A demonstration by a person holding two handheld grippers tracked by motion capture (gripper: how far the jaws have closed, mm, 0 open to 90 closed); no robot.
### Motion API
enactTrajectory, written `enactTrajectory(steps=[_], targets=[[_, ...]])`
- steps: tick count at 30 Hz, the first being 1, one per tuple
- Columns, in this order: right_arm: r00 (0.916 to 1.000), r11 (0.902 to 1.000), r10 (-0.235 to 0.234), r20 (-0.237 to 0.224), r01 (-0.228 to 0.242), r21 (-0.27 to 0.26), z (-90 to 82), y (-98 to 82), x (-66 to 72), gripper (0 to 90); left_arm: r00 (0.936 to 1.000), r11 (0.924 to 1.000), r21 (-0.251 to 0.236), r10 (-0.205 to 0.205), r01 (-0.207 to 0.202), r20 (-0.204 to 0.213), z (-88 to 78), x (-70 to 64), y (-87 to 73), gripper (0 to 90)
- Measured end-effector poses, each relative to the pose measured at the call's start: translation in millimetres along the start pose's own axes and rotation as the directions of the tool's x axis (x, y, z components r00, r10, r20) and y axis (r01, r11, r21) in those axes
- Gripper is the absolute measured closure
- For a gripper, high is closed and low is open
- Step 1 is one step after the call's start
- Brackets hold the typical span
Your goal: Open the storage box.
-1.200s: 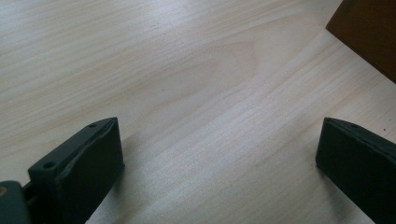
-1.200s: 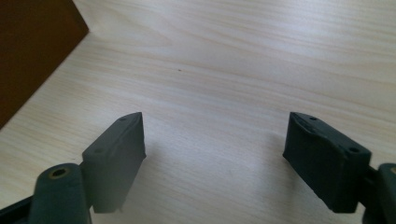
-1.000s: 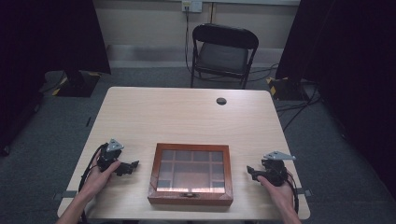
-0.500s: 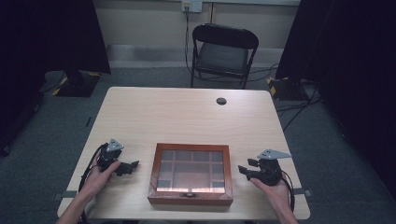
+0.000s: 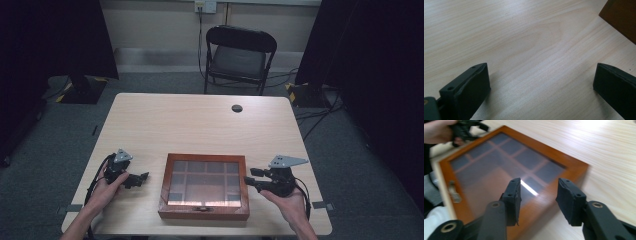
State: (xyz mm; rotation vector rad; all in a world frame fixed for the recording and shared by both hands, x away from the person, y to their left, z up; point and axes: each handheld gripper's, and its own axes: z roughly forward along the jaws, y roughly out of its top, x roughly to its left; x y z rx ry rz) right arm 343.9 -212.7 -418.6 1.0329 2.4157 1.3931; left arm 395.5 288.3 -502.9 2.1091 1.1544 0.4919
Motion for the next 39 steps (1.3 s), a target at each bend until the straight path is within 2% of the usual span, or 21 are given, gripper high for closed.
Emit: enactTrajectory(steps=[4,5,9,12,13,14,15,16,17,18,20,21,23,24,25,27,29,30,39], targets=[[0.9965,0.9996,-0.028,-0.079,0.028,0.0,8.3,9.4,17.3,60.3,1.0,1.0,0.0,-0.004,0.004,0.002,0.1,-0.3,0.0,0.1],[0.9965,0.9996,-0.028,-0.079,0.028,0.0,8.3,9.4,17.3,60.3,1.0,1.0,0.0,-0.001,0.001,0.0,0.0,0.0,0.0,0.1],[0.9909,0.999,-0.044,-0.127,0.045,0.005,17.2,16.7,27.2,63.3,1.0,1.0,0.0,-0.001,0.001,0.0,0.0,-0.1,0.0,0.1],[0.9838,0.9977,-0.061,-0.168,0.065,0.018,28.8,21.2,36.0,66.8,1.0,1.0,0.0,-0.001,0.001,-0.001,0.0,-0.2,0.0,0.1],[0.9838,0.9977,-0.061,-0.168,0.065,0.018,28.8,21.2,36.0,66.8,1.0,1.0,0.0,-0.001,0.001,-0.001,0.0,-0.2,0.0,0.1],[0.9792,0.9973,-0.066,-0.191,0.071,0.018,35.5,20.0,40.3,69.1,1.0,1.0,-0.002,-0.005,0.005,-0.002,0.0,-0.6,-0.1,0.1],[0.9792,0.9973,-0.066,-0.191,0.071,0.018,35.5,20.0,40.3,69.1,1.0,1.0,-0.002,-0.005,0.005,-0.002,0.0,-0.6,-0.1,0.1],[0.9738,0.9963,-0.069,-0.217,0.079,0.035,42.6,18.2,45.2,70.1,1.0,1.0,0.0,-0.003,0.003,-0.002,-0.1,-0.4,0.0,0.1],[0.9738,0.9963,-0.069,-0.217,0.079,0.035,42.6,18.2,45.2,70.1,1.0,1.0,0.0,-0.003,0.003,-0.002,-0.1,-0.4,0.0,0.1],[0.9676,0.9946,-0.076,-0.241,0.091,0.05,47.1,16.9,49.8,72.0,1.0,1.0,0.0,-0.003,0.003,-0.002,-0.1,-0.4,0.0,0.1],[0.9607,0.9938,-0.078,-0.267,0.096,0.056,49.8,15.4,54.1,73.3,1.0,1.0,0.0,-0.003,0.003,-0.002,-0.1,-0.4,-0.1,0.1],[0.9607,0.9938,-0.078,-0.267,0.096,0.056,49.8,15.4,54.1,73.3,1.0,1.0,0.0,-0.003,0.003,-0.002,-0.1,-0.4,-0.1,0.1],[0.9545,0.9923,-0.08,-0.287,0.104,0.067,52.4,13.8,58.8,73.8,1.0,1.0,0.0,-0.003,0.003,-0.002,-0.1,-0.4,0.0,0.1],[0.947,0.9906,-0.086,-0.31,0.114,0.075,55.9,12.0,63.2,73.9,1.0,1.0,0.0,-0.003,0.003,-0.002,-0.1,-0.4,-0.1,0.1],[0.947,0.9906,-0.086,-0.31,0.114,0.075,55.9,12.0,63.2,73.9,1.0,1.0,0.0,-0.003,0.003,-0.002,-0.1,-0.4,-0.1,0.1],[0.9383,0.9876,-0.074,-0.338,0.116,0.106,62.2,9.4,66.9,73.7,1.0,1.0,0.0,-0.003,0.003,-0.002,-0.1,-0.4,-0.1,0.1],[0.9371,0.9879,-0.07,-0.342,0.113,0.107,63.7,8.5,67.6,74.0,1.0,1.0,0.0,-0.003,0.003,-0.002,-0.1,-0.4,-0.1,0.1],[0.9321,0.9875,-0.067,-0.356,0.113,0.11,66.1,6.8,69.3,74.3,1.0,1.0,0.0,-0.003,0.003,-0.002,-0.1,-0.4,-0.1,0.1],[0.9193,0.983,-0.079,-0.386,0.136,0.123,73.0,2.1,75.1,72.6,1.0,1.0,0.001,-0.006,0.006,-0.004,-0.2,-0.6,-0.2,0.0]])
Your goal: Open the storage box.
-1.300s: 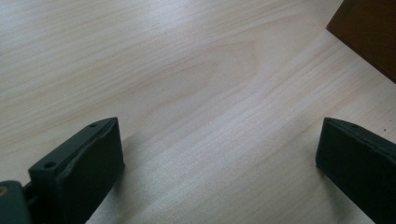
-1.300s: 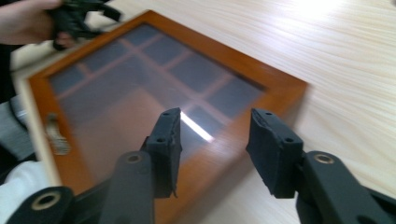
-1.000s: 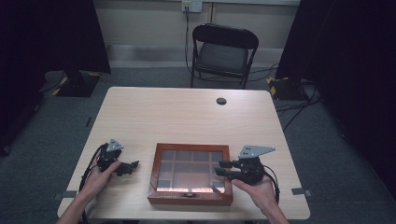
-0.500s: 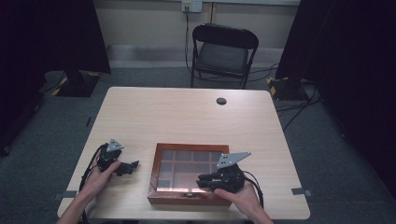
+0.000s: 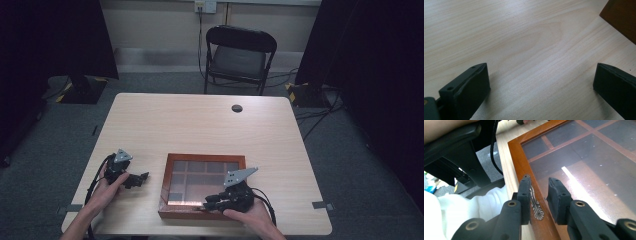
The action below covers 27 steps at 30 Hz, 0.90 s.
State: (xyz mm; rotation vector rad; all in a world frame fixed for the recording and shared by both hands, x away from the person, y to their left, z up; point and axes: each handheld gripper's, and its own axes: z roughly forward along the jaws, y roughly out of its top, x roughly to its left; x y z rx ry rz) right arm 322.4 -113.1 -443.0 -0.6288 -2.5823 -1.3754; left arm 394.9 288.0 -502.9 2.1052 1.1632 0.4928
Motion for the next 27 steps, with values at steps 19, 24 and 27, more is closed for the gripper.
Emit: enactTrajectory(steps=[19,24,27], targets=[[0.9983,0.9974,-0.057,0.002,0.057,0.044,8.4,-1.3,3.6,71.8,1.0,1.0,0.0,-0.001,0.001,-0.001,0.1,-0.1,0.0,0.0],[0.9981,0.9971,-0.061,0.009,0.06,0.047,7.6,-1.3,4.2,71.8,1.0,1.0,-0.001,-0.001,0.001,-0.002,0.1,-0.2,0.0,0.0],[0.9982,0.9973,-0.058,0.01,0.058,0.045,5.2,-2.2,3.6,71.9,1.0,1.0,-0.001,-0.001,0.001,-0.002,0.1,-0.2,0.0,0.0]])
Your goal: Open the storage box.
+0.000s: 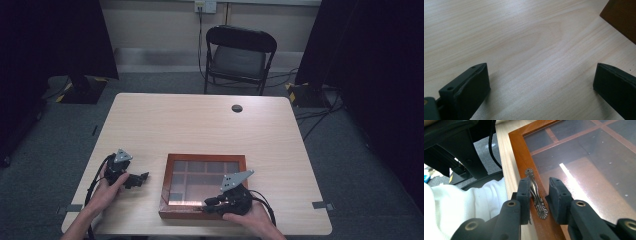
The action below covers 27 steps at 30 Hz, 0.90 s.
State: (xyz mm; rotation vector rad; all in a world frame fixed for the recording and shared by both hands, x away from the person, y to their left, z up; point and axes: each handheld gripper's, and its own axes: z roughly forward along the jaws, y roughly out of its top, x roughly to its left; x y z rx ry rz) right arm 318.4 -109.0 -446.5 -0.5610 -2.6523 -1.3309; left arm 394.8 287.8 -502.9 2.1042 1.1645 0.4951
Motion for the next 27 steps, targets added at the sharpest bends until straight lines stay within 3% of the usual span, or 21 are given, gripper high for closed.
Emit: enactTrajectory(steps=[19,24,26,27], targets=[[0.9993,0.9994,-0.034,0.016,0.034,0.008,2.3,3.0,2.8,72.3,1.0,1.0,0.002,0.004,-0.004,-0.002,-0.6,-0.3,0.0,0.5],[0.9994,0.9993,-0.033,0.01,0.033,0.018,2.3,4.4,2.3,72.4,1.0,1.0,0.001,0.007,-0.007,0.002,-3.1,-2.5,0.7,6.1],[0.9994,0.9993,-0.034,0.008,0.034,0.017,2.4,4.9,2.4,72.4,1.0,0.9999,-0.01,0.002,-0.002,0.002,-4.2,-4.9,0.9,15.4],[0.9994,0.9993,-0.034,0.008,0.034,0.017,2.4,4.9,2.4,72.4,1.0,0.9999,-0.01,0.002,-0.002,0.004,-4.7,-5.7,1.1,15.4]])
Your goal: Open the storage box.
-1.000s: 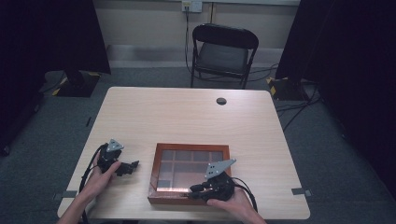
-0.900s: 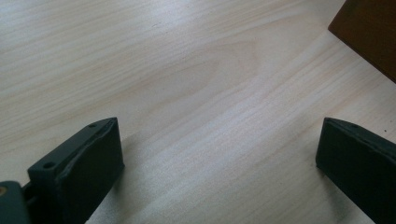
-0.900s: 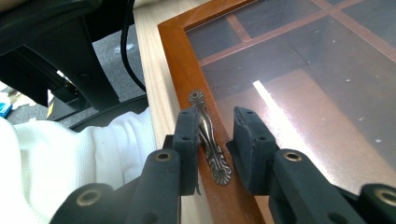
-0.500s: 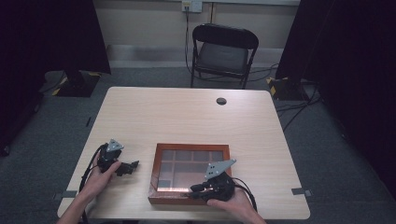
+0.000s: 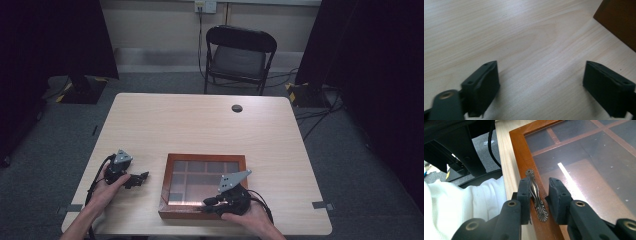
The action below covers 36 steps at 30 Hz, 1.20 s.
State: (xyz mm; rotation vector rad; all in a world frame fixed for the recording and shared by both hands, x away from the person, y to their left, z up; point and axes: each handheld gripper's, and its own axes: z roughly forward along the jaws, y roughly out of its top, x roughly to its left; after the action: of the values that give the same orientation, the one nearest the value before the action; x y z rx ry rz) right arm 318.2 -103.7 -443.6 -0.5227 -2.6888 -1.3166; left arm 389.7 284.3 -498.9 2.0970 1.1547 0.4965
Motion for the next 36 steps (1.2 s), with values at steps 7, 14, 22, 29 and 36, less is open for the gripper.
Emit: enactTrajectory(steps=[7,14,22,29,36], targets=[[0.9999,0.9996,0.003,-0.01,-0.004,-0.028,-5.3,4.1,0.6,73.0,0.999,0.9999,0.004,-0.012,0.012,0.044,-2.3,-2.6,2.2,17.3],[0.9999,0.9996,-0.003,-0.014,0.003,-0.029,-9.5,10.4,0.8,73.5,0.9936,0.9989,-0.047,0.01,-0.005,0.113,-9.3,-8.9,6.1,17.2],[0.9998,0.9996,-0.004,-0.018,0.004,-0.029,-17.0,20.2,0.8,74.2,0.9777,0.9926,-0.118,0.055,-0.031,0.203,-16.8,-21.3,11.0,17.0],[0.9997,0.9997,-0.004,-0.024,0.003,-0.025,-22.7,28.5,-0.2,74.8,0.9685,0.9878,-0.15,0.077,-0.042,0.237,-19.1,-31.7,15.2,16.8],[0.9984,0.9997,0.011,-0.055,-0.012,-0.024,-25.2,34.8,-2.1,82.9,0.9565,0.9853,-0.167,0.08,-0.033,0.281,-19.9,-36.3,16.8,16.5]])
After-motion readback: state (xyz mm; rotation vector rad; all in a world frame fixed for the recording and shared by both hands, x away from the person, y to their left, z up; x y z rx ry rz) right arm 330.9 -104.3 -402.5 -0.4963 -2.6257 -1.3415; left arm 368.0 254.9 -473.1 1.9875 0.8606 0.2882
